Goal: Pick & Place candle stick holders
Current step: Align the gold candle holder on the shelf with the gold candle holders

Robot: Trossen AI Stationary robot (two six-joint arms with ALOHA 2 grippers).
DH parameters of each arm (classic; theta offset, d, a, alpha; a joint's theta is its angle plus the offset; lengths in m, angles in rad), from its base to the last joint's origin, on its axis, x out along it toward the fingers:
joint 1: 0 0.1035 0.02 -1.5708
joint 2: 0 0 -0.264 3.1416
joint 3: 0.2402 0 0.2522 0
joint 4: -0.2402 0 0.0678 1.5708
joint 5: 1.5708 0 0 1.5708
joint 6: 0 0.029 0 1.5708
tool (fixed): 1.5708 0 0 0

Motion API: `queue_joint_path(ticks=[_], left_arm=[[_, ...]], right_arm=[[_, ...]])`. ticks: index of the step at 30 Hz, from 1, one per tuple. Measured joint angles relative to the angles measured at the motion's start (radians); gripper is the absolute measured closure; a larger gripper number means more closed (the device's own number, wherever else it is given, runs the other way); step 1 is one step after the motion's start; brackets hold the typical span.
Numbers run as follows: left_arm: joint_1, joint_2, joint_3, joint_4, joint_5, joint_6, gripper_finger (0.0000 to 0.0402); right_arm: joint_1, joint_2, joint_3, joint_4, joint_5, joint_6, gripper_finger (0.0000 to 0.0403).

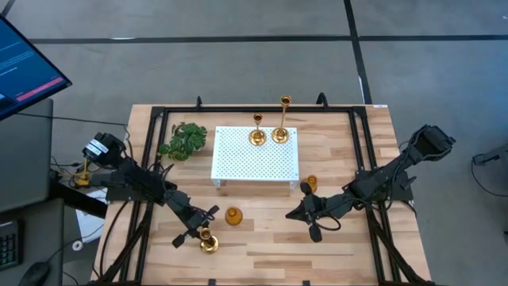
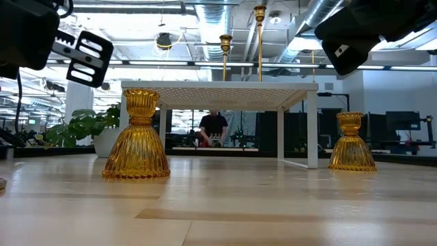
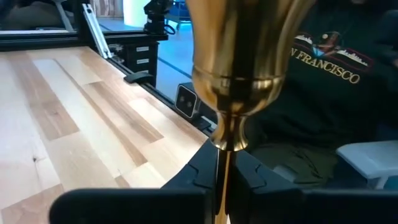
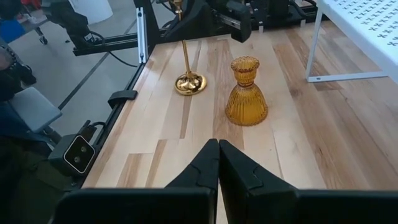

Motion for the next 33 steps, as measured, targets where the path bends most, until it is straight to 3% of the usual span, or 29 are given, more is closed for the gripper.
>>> queue_joint_path(ticks=[8,19,30,33], left_arm=[[0.035,0.000,0.000,-0.003,-0.045,0.056,0.0391],[0.105,-0.010,0.001,-0.006,-0.219,-0.012,0.0390],[0.099,-0.152,0.000,-0.042,-0.253,-0.139,0.0393],[0.068,-0.212,0.000,-0.091,-0.315,-0.143,0.0393]], right_arm=[[0.000,0.000,0.000,0.004,0.001,0.007,0.0403],[-0.033,0.000,0.000,0.001,0.002,-0.051,0.0403],[-0.050,0.000,0.000,-0.003,0.001,-0.054,0.0403],[-0.048,0.000,0.000,-0.004,0.000,-0.054,0.0403]])
